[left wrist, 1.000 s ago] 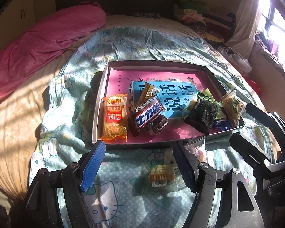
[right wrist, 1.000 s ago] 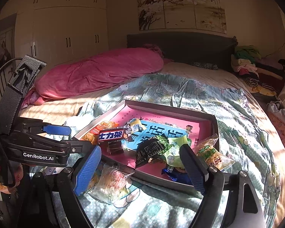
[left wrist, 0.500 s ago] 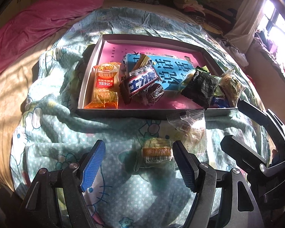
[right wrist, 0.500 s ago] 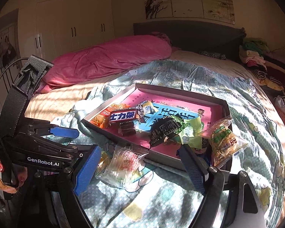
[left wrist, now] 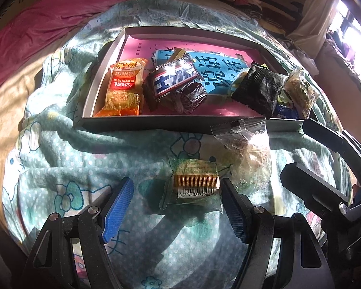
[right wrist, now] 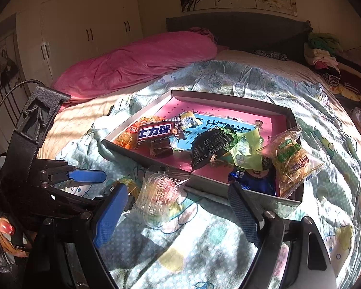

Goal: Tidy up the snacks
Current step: 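Withdraw both open tools from the tray toward the remaining snacks on the bed, then grasp the small yellow-labelled packet with the left tool while the right tool grasps the clear bag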

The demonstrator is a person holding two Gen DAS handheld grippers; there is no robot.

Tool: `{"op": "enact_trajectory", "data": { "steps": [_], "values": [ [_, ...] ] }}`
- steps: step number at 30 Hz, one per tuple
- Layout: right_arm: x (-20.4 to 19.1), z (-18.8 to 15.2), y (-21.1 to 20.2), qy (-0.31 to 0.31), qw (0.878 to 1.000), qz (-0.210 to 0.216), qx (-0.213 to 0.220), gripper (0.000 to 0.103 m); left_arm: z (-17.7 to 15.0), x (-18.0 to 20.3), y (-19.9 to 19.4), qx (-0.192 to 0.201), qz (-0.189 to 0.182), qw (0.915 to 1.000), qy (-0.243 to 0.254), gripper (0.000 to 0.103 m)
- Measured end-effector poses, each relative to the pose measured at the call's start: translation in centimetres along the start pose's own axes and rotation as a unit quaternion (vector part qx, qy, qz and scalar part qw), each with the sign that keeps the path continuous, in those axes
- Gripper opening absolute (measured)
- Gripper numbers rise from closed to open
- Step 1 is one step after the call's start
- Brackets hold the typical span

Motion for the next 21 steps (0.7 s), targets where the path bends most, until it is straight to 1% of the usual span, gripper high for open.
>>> {"op": "enact_trajectory", "data": {
  "steps": [10, 13, 18, 21],
  "values": [
    [0.1, -0.4, 1.6, 0.027, 0.999, 0.028, -0.02, 0.084, 0.2, -0.3, 0.2, 0.007, 0.002, 1.0, 0.003, 0.075],
    [0.4, -0.6, 2.0, 0.044, 0.998, 0.038, -0.024, 0.084, 0.5, -0.5, 0.2, 0.009, -0.002, 1.0, -0.001, 0.075],
    [1.0, -0.9, 2.5, 0.063, 0.997, 0.041, -0.033, 0.084, 0.8, -1.1, 0.0, 0.015, -0.005, 0.9998, -0.008, 0.075],
    [0.8, -1.0, 2.9, 0.06, 0.997, 0.039, -0.04, 0.084, 1.0, -1.4, -0.2, 0.019, -0.01, 0.9997, -0.012, 0.075]
  ]
}}
Point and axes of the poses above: each gripper's, at about its wrist camera, not at the fingertips, and y roughly the way its jaws point, x to its right, z to its top, the point moved 1 cm from there along y, roughly the way its jaws point, and after that the axes turned 9 degrees about -y, right-handed, at the moved point
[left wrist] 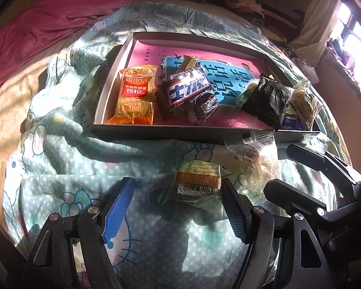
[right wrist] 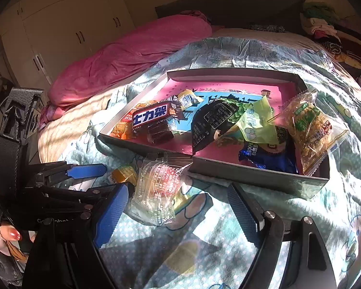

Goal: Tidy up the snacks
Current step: 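Grasp the small yellow-labelled packet with the left tool while the right tool grasps the clear bag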

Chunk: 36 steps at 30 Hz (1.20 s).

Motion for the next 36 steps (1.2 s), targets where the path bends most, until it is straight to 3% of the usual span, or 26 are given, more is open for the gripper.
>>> {"op": "enact_trajectory", "data": {
  "steps": [14, 22, 29, 31, 36],
  "values": [
    [-1.9, -0.1, 2.4, -0.051, 0.998, -0.026, -0.019, 0.083, 0.7, -0.8, 0.0, 0.005, -0.011, 0.9999, -0.011, 0.073],
    [-2.9, 0.2, 3.5, -0.085, 0.996, -0.033, -0.017, 0.069, 0.4, -0.7, 0.4, 0.0, -0.012, 0.9999, -0.008, 0.073],
    [-2.8, 0.2, 3.8, -0.098, 0.995, -0.029, -0.023, 0.063, 0.3, -0.8, 0.8, -0.002, -0.018, 0.9998, -0.007, 0.073],
    [-2.9, 0.2, 3.7, -0.106, 0.994, -0.028, -0.026, 0.056, 0.2, -0.8, 0.8, -0.002, -0.02, 0.9998, -0.006, 0.073],
    [-2.4, 0.2, 3.1, -0.094, 0.995, -0.02, -0.029, 0.051, 0.1, -0.9, 1.0, -0.001, -0.025, 0.9996, -0.008, 0.073]
  ]
}}
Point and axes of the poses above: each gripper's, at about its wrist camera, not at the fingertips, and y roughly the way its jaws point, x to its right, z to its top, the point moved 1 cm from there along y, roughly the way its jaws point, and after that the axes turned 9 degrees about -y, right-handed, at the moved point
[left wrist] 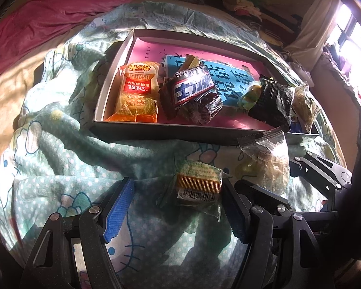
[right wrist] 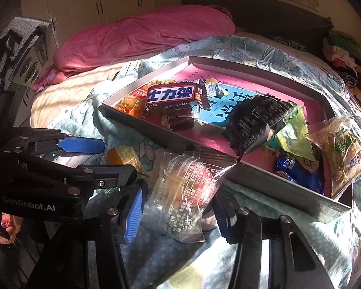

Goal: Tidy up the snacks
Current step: 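Grasp the small yellow-labelled packet with the left tool while the right tool grasps the clear bag, then carry the yellow packet into the tray with the left tool while the right tool carries the clear bag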

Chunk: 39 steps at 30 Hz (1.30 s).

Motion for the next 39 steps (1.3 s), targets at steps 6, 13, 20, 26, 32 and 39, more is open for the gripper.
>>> {"op": "enact_trajectory", "data": {
  "steps": [6, 13, 20, 26, 32, 39],
  "values": [
    [1.2, -0.4, -1.0, 0.031, 0.999, 0.011, -0.001, 0.047, -0.2, 0.3, 0.0, 0.002, -0.007, 1.0, -0.002, 0.065],
    [2.4, -0.9, -2.6, 0.055, 0.998, 0.011, 0.005, 0.045, -0.5, 1.0, 0.1, 0.001, -0.015, 0.9999, 0.008, 0.048],
    [3.3, -1.2, -3.4, 0.086, 0.995, 0.042, 0.02, 0.045, -0.7, 1.1, -0.4, 0.002, -0.022, 0.9997, 0.01, 0.044],
    [2.8, -1.1, -3.7, 0.079, 0.995, 0.053, 0.026, 0.045, -0.7, 1.5, -1.2, 0.004, -0.029, 0.9994, 0.016, 0.043],
    [2.6, -1.1, -4.2, 0.074, 0.995, 0.053, 0.034, 0.045, -0.5, 2.0, -2.2, 0.008, -0.035, 0.9991, 0.023, 0.042],
    [3.1, -1.1, -5.0, 0.082, 0.994, 0.051, 0.048, 0.045, -0.2, 2.5, -3.3, 0.018, -0.04, 0.9987, 0.026, 0.042]
  ]
}}
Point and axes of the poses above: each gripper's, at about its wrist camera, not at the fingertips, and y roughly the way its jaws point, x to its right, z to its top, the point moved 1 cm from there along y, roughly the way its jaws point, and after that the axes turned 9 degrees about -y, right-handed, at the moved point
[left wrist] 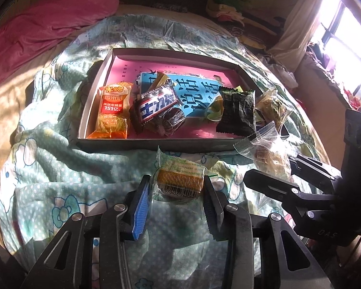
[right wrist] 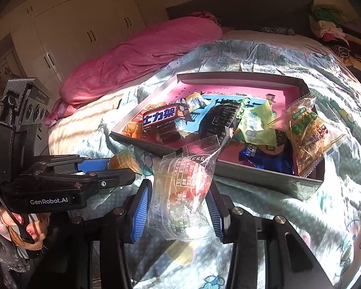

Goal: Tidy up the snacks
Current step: 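Carry the yellow packet into the tray with the left tool while the right tool carries the clear bag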

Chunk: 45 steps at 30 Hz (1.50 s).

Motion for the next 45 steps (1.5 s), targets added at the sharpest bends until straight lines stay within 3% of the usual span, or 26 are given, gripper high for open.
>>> {"op": "enact_trajectory", "data": {
  "steps": [45],
  "values": [
    [3.5, 1.6, -4.7, 0.048, 0.994, -0.037, 0.088, 0.045, 2.5, 2.3, -3.5, 0.053, -0.01, 0.9985, 0.009, 0.042]
  ]
}}
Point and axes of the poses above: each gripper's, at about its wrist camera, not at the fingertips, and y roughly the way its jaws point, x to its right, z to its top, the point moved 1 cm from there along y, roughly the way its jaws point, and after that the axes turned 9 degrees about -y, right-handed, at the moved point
